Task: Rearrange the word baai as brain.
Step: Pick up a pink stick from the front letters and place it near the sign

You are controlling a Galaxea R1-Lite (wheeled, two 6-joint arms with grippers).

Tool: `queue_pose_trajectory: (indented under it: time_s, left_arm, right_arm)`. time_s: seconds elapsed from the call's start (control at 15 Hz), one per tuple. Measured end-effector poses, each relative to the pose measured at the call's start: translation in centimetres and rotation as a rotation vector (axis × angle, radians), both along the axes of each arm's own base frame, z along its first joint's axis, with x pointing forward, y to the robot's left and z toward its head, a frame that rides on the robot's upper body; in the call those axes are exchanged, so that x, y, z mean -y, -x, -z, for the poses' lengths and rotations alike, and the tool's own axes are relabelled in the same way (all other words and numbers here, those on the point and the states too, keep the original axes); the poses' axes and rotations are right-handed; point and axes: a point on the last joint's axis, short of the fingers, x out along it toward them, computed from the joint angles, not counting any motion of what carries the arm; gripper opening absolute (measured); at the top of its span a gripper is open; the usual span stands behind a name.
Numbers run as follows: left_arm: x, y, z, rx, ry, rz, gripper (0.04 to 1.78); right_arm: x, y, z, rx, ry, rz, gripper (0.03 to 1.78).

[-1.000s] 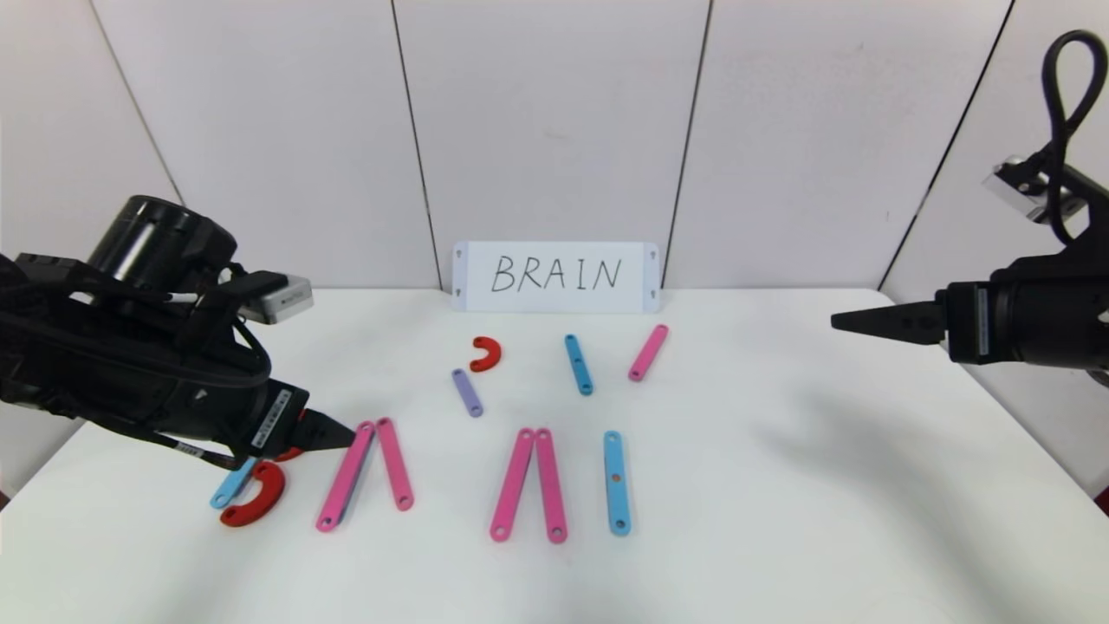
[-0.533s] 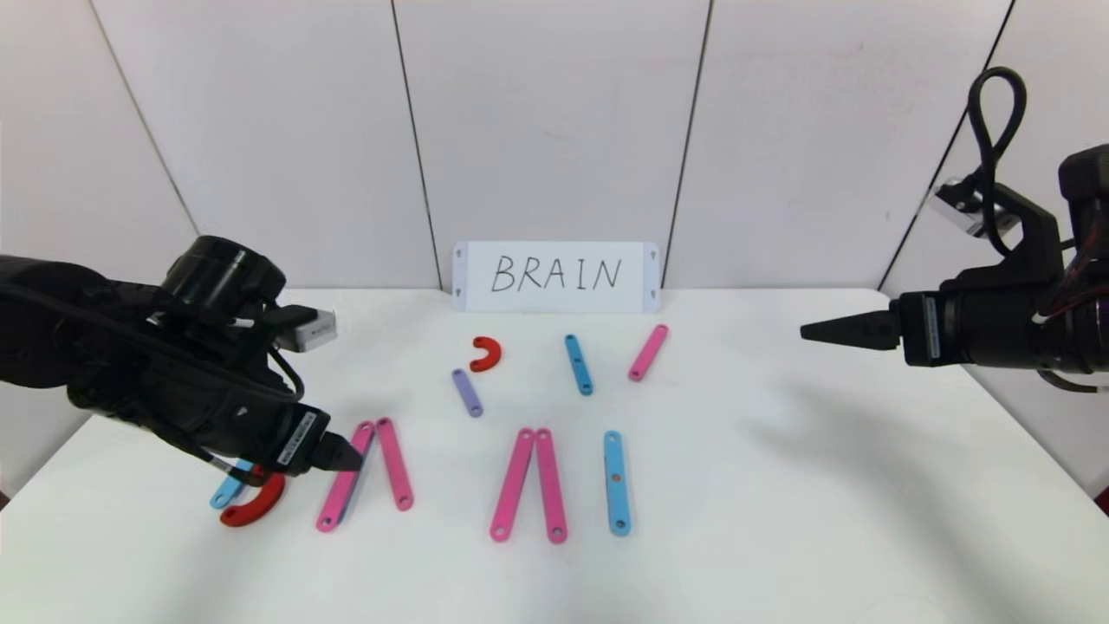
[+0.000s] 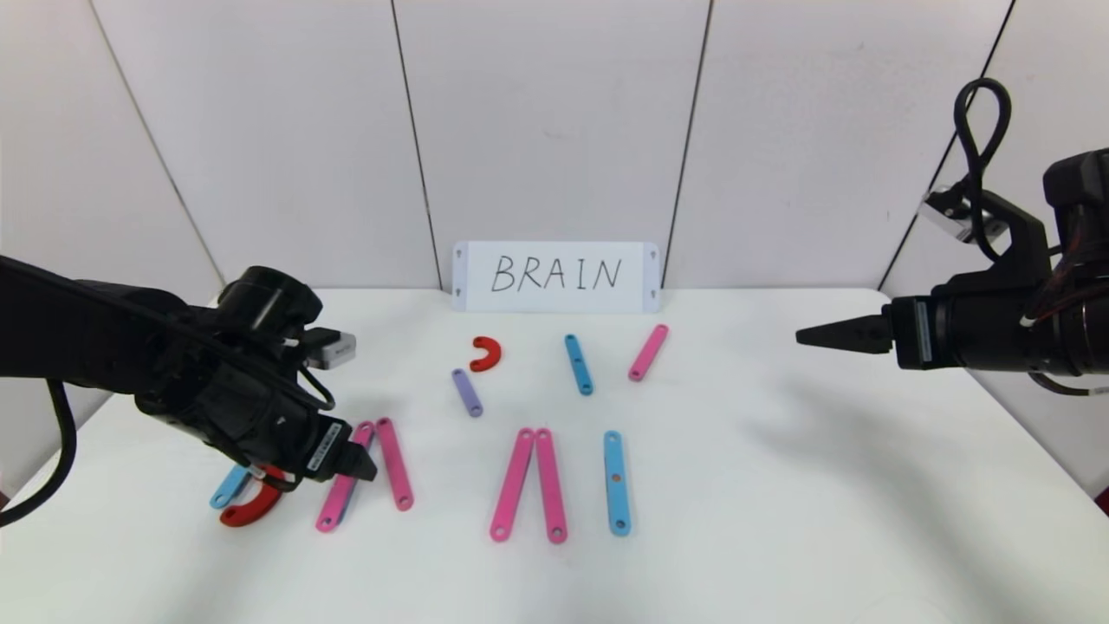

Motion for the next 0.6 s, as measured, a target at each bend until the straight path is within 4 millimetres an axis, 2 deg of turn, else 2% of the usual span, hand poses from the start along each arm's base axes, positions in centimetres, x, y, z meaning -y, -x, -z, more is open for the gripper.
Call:
queue_pose_trajectory:
  time_s: [0.6]
  left_arm:
    - [-0.1,-1.4,2.1,-0.038,-0.026,-0.027,1.74]
  right_arm:
    - [0.0,-0.1,0.3,-0.010,0.001,0.001,1.73]
